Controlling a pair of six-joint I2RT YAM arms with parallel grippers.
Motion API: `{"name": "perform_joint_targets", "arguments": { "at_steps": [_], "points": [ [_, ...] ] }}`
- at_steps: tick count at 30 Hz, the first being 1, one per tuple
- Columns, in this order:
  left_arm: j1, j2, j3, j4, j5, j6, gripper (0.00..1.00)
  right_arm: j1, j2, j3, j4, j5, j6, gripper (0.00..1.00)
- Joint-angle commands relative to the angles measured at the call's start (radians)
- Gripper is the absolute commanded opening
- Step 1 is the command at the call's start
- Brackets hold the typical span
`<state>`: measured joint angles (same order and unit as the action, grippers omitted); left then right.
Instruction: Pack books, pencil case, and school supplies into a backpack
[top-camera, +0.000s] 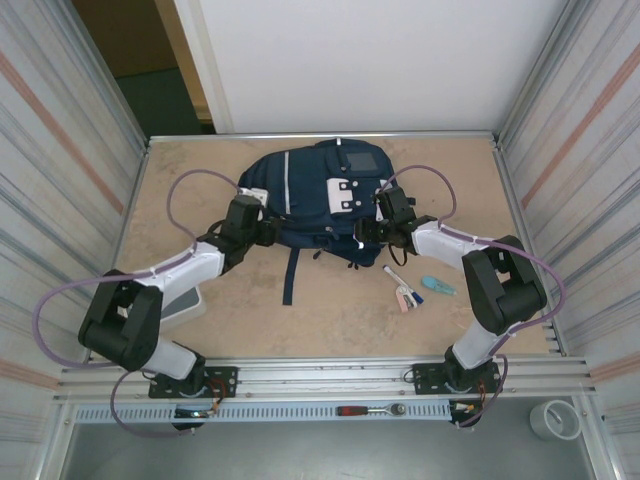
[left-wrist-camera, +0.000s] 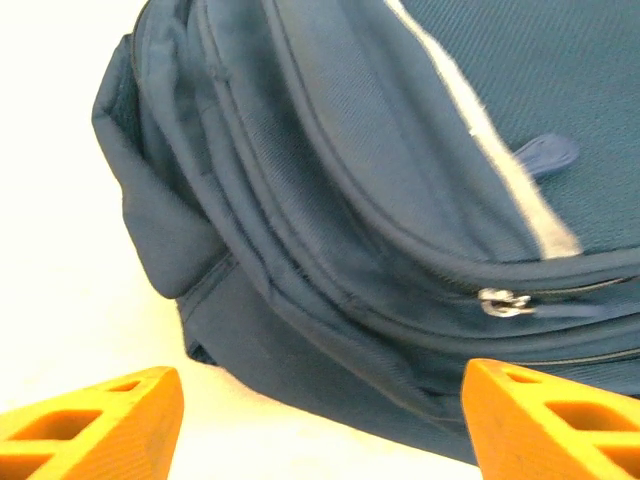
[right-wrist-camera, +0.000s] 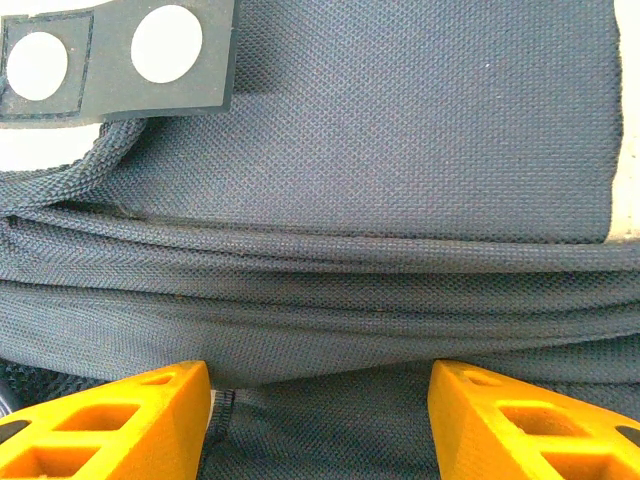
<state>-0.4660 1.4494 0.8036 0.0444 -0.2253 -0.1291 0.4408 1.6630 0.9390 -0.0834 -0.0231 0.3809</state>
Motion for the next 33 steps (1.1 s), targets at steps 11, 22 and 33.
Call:
{"name": "perform_joint_targets", "arguments": {
  "at_steps": [11,22,33],
  "points": [
    [-0.113,0.166,0.190,-0.099,-0.095,0.118,0.99,-0.001,0.004,0.009,-0.019,-0.004,0.002,0.59],
    [-0.059,0.219,0.213,-0.122,-0.220,0.109,0.95,-0.014,0.000,0.007,-0.039,0.017,-0.009,0.59],
    [-0.043,0.136,0.143,-0.136,-0.121,0.062,0.72,-0.013,0.006,0.006,-0.038,0.015,-0.006,0.59]
  ]
}}
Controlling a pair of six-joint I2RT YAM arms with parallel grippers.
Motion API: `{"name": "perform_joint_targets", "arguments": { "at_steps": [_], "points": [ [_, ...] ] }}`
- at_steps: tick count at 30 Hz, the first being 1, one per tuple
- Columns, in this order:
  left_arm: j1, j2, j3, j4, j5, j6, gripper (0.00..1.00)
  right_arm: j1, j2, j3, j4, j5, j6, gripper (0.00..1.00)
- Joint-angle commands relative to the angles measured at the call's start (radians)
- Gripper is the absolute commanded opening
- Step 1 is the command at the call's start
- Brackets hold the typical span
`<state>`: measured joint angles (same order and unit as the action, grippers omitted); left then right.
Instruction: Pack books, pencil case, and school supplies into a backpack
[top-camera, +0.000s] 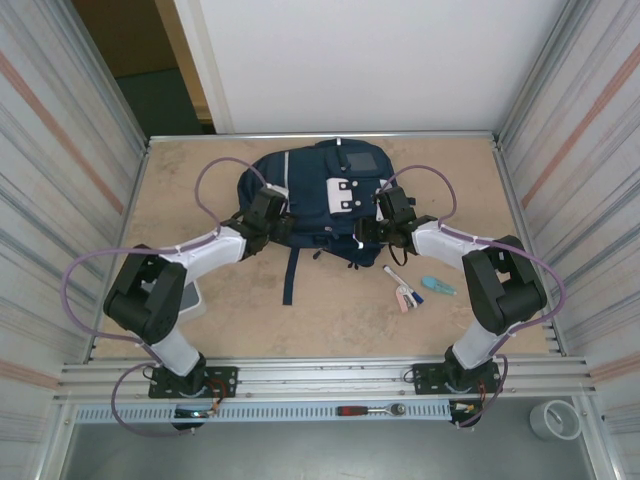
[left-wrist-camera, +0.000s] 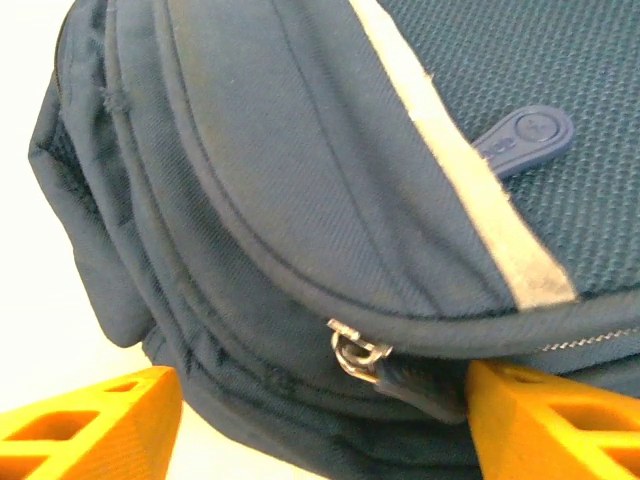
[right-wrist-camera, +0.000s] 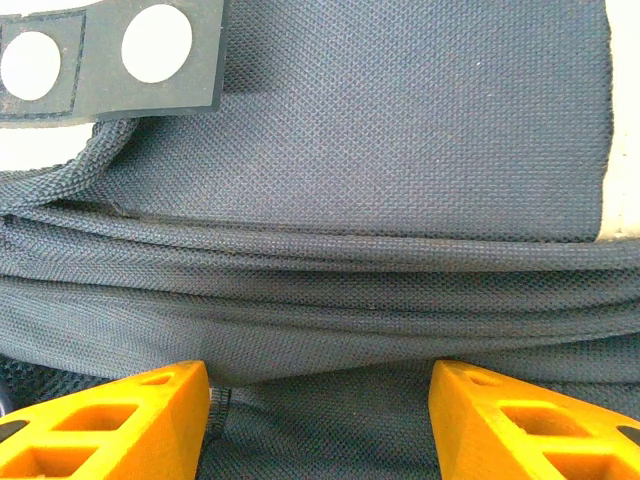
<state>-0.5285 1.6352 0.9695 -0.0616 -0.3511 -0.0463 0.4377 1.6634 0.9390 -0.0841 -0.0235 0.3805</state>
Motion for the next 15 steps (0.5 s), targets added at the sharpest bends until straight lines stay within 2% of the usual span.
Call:
{"name": "perform_joint_targets", "arguments": {
  "at_steps": [1,9,15],
  "points": [
    [0.026,-0.058,-0.031,-0.030,0.019,-0.026,0.69,-0.010,0.007,0.004,-0.037,0.016,-0.005,0.59],
    [0.081,-0.105,-0.072,-0.026,0.141,-0.047,0.51,-0.007,0.001,-0.002,-0.035,0.017,-0.005,0.59],
    [0.087,-0.131,-0.092,0.023,0.264,-0.004,0.47,-0.010,-0.002,-0.005,-0.036,0.019,-0.006,0.59]
  ]
}}
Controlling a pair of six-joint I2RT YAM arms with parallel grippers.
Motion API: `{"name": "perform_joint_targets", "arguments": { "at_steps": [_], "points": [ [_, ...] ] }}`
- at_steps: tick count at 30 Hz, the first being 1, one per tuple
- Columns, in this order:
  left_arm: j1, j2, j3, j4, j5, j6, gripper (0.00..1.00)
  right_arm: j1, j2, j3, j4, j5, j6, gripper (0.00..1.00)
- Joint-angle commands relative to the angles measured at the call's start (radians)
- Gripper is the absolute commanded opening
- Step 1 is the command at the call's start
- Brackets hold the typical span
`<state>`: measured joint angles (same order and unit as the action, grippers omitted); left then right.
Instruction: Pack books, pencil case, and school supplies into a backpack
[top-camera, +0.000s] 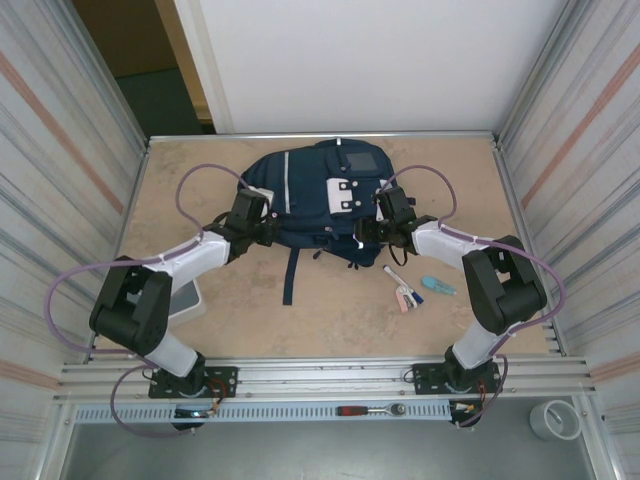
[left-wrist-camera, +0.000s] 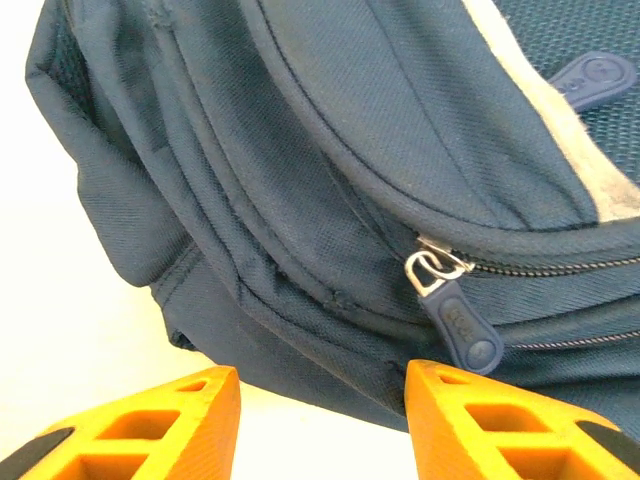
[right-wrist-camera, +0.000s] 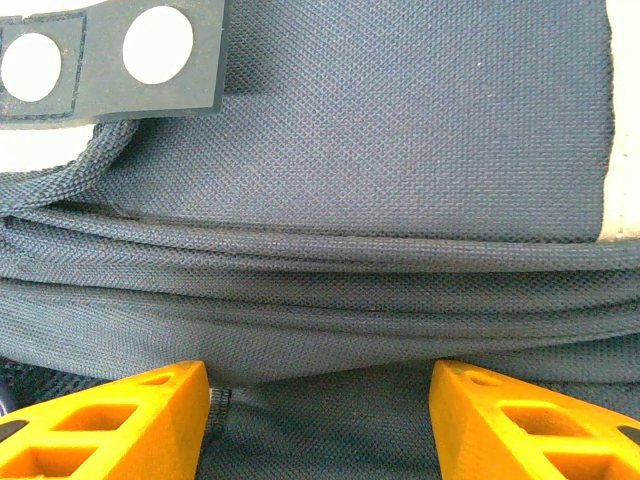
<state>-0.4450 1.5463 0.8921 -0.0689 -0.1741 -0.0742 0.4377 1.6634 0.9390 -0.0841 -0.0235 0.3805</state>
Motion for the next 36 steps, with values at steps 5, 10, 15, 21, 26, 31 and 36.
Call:
{"name": "perform_joint_targets", "arguments": {
  "at_steps": [5,10,15,21,26,31,36],
  "points": [
    [0.004,-0.008,0.019,0.022,0.168,0.053,0.47,-0.010,0.002,-0.006,-0.034,0.017,-0.007,0.59],
    [0.003,0.028,0.048,0.011,0.176,0.038,0.44,-0.011,0.005,-0.008,-0.034,0.017,-0.009,0.59],
    [0.003,0.068,0.079,0.021,0.179,0.037,0.39,-0.011,0.008,-0.006,-0.034,0.014,-0.009,0.59],
    [0.003,0.097,0.089,0.047,0.201,0.033,0.32,-0.011,0.012,-0.005,-0.035,0.014,-0.008,0.60],
    [0.003,0.131,0.112,0.062,0.195,0.034,0.27,-0.011,0.014,0.000,-0.039,0.010,-0.009,0.60],
    [0.003,0.159,0.129,0.089,0.210,0.033,0.19,-0.011,0.014,-0.002,-0.043,0.017,-0.011,0.60],
    [0.007,0.131,0.110,0.093,0.203,0.049,0.08,-0.020,0.000,-0.005,-0.053,0.026,-0.017,0.60]
  ]
}}
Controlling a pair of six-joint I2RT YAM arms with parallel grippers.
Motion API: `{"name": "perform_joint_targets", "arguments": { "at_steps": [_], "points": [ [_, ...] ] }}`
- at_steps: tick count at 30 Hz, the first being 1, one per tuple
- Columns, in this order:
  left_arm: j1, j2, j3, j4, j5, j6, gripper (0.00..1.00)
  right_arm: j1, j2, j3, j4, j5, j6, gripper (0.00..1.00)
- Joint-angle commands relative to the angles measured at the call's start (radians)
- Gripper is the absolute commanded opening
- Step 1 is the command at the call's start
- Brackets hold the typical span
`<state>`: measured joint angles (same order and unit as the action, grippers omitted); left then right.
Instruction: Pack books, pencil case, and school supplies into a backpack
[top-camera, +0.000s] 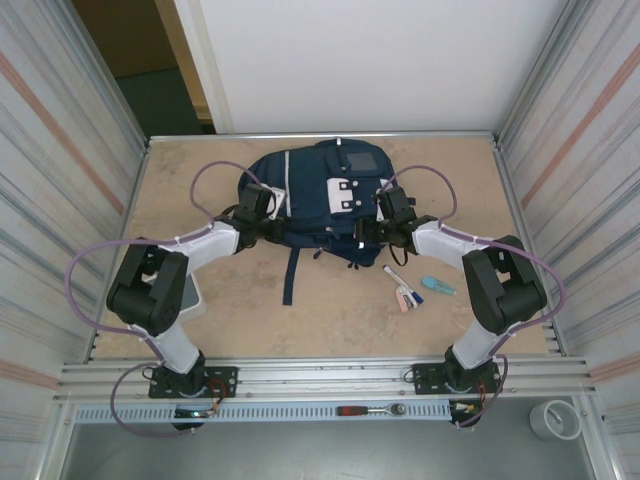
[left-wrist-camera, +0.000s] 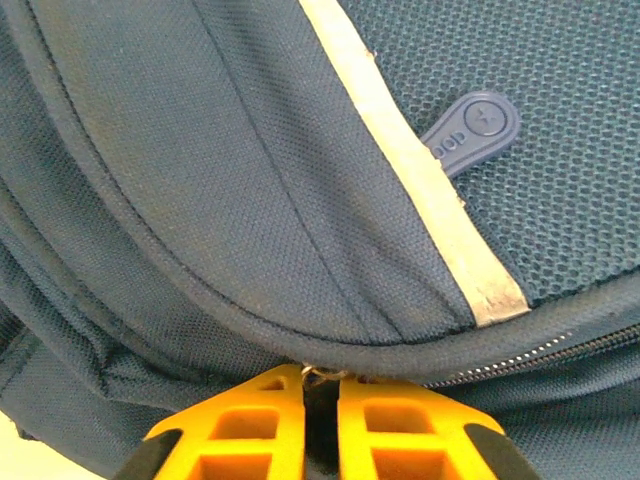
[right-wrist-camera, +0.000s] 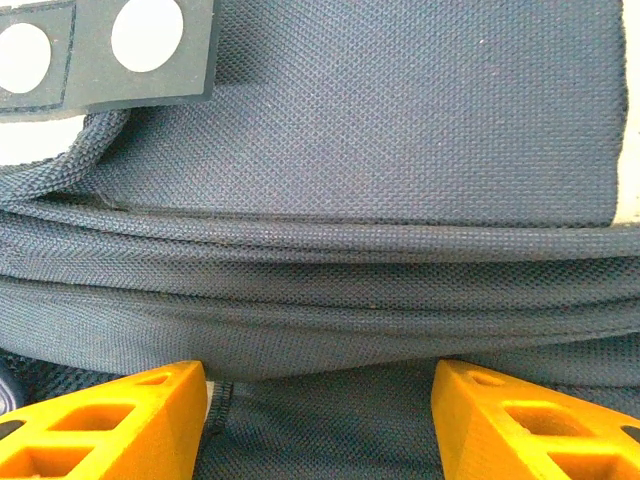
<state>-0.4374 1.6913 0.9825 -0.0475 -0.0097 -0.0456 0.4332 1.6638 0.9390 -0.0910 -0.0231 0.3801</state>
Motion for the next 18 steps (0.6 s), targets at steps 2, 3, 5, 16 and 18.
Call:
{"name": "perform_joint_targets", "arguments": {
  "at_steps": [2,3,5,16,18],
  "points": [
    [0.008,-0.045,-0.001,0.075,0.051,0.023,0.03,-0.024,-0.008,-0.005,-0.050,0.026,-0.018,0.60],
    [0.013,-0.059,-0.009,0.076,0.064,0.023,0.01,-0.028,-0.011,-0.005,-0.052,0.026,-0.019,0.60],
    [0.023,-0.093,-0.027,0.073,0.097,0.023,0.00,-0.034,-0.020,0.002,-0.066,0.033,-0.024,0.60],
    [0.026,-0.184,-0.042,0.007,0.278,0.012,0.00,-0.015,-0.188,0.025,-0.126,-0.065,0.014,0.61],
    [0.026,-0.188,-0.039,-0.001,0.291,0.005,0.00,0.024,-0.200,0.009,-0.099,-0.128,0.066,0.61]
  ]
}}
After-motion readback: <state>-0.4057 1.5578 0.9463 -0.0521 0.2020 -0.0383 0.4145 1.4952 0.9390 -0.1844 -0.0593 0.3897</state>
